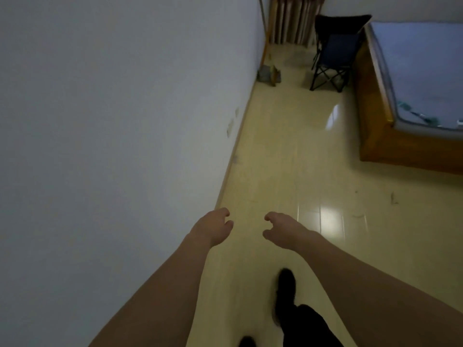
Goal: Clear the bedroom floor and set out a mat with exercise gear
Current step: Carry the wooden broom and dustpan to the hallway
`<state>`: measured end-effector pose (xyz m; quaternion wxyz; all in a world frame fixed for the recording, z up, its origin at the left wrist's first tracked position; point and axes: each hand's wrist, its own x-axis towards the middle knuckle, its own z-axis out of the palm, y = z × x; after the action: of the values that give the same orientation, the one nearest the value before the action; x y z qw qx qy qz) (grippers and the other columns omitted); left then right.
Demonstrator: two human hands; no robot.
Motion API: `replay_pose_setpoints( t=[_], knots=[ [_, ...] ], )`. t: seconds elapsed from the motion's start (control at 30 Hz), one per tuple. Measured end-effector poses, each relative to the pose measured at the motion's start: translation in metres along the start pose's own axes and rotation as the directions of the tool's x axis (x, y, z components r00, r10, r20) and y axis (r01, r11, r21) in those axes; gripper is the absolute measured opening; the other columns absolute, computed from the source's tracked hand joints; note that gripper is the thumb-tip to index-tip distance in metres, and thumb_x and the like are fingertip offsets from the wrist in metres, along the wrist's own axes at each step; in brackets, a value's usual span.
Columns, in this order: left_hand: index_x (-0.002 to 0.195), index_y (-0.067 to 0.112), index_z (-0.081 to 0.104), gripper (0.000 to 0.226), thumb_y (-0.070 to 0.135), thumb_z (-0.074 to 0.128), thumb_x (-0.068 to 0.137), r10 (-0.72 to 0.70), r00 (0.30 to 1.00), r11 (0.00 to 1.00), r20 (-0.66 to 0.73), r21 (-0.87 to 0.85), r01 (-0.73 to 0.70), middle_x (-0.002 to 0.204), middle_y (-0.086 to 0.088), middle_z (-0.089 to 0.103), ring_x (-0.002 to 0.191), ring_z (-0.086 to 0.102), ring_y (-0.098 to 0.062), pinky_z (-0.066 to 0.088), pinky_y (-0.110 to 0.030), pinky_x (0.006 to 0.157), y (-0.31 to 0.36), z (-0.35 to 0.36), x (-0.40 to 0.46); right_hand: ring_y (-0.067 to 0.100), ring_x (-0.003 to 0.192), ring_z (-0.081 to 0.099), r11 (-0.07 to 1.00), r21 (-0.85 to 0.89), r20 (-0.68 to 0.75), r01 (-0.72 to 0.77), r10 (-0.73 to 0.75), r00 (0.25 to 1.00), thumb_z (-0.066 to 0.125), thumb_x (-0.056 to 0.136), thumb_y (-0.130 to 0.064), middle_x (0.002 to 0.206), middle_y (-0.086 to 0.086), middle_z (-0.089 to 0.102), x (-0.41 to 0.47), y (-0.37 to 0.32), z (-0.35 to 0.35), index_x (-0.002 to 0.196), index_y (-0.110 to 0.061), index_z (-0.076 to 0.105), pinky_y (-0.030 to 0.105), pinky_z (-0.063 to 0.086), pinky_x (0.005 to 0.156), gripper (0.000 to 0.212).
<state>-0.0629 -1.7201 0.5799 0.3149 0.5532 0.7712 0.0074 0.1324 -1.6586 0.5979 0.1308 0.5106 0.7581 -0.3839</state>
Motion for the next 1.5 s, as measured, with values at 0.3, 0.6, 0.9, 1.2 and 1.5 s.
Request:
replay_pose_setpoints(
  t=[0.3,0.6,0.9,1.2,1.5],
  knots=[
    [0.139,0.013,0.045,0.046,0.038,0.039,0.101,0.066,0.998,0.998,0.005,0.025,-0.066,0.140,-0.011,0.052,0.124,0.052,-0.027,0.043,-0.038,0.102,0.137,-0.092,0.255,0.024,0.127,0.048,0.999,0.044,-0.105,-0.028,0.033,0.994,0.054,0.093,-0.028,0.145,0.009,0.044,0.188,0.078,-0.210,0.144,-0.014,0.038,0.031,0.040,0.102,0.055],
    [0.139,0.014,0.045,0.044,0.036,0.040,0.101,0.090,0.996,0.995,-0.007,-0.046,-0.091,0.138,-0.008,0.053,0.118,0.055,-0.025,0.046,-0.036,0.098,0.242,-0.183,0.452,0.025,0.128,0.045,0.996,0.052,-0.119,-0.072,0.077,0.990,0.054,0.093,-0.029,0.145,0.009,0.043,0.331,0.126,-0.395,0.143,-0.014,0.037,0.032,0.040,0.102,0.055],
    [0.138,0.012,0.047,0.043,0.033,0.042,0.100,0.081,0.996,0.993,-0.029,-0.081,-0.083,0.138,-0.009,0.053,0.119,0.055,-0.025,0.045,-0.034,0.098,0.302,-0.271,0.704,0.024,0.124,0.050,0.996,0.058,-0.144,-0.063,0.071,0.987,0.055,0.093,-0.028,0.144,0.008,0.044,0.539,0.145,-0.575,0.143,-0.015,0.039,0.033,0.043,0.100,0.054],
    [0.138,0.013,0.048,0.042,0.031,0.043,0.100,0.164,0.987,0.984,0.003,-0.072,-0.163,0.137,-0.008,0.054,0.120,0.054,-0.024,0.043,-0.030,0.096,0.422,-0.375,0.912,0.024,0.123,0.051,0.989,0.088,-0.164,-0.117,0.130,0.978,0.054,0.093,-0.028,0.144,0.007,0.045,0.690,0.181,-0.754,0.144,-0.015,0.038,0.033,0.044,0.097,0.054],
    [0.137,0.013,0.049,0.042,0.028,0.045,0.098,0.036,0.999,0.996,-0.021,-0.084,-0.037,0.135,-0.007,0.055,0.116,0.055,-0.022,0.045,-0.032,0.096,0.477,-0.462,1.132,0.025,0.126,0.048,0.991,0.115,-0.137,-0.068,0.083,0.987,0.053,0.094,-0.028,0.145,0.007,0.043,0.888,0.217,-0.920,0.144,-0.017,0.037,0.032,0.043,0.096,0.054]
  ],
)
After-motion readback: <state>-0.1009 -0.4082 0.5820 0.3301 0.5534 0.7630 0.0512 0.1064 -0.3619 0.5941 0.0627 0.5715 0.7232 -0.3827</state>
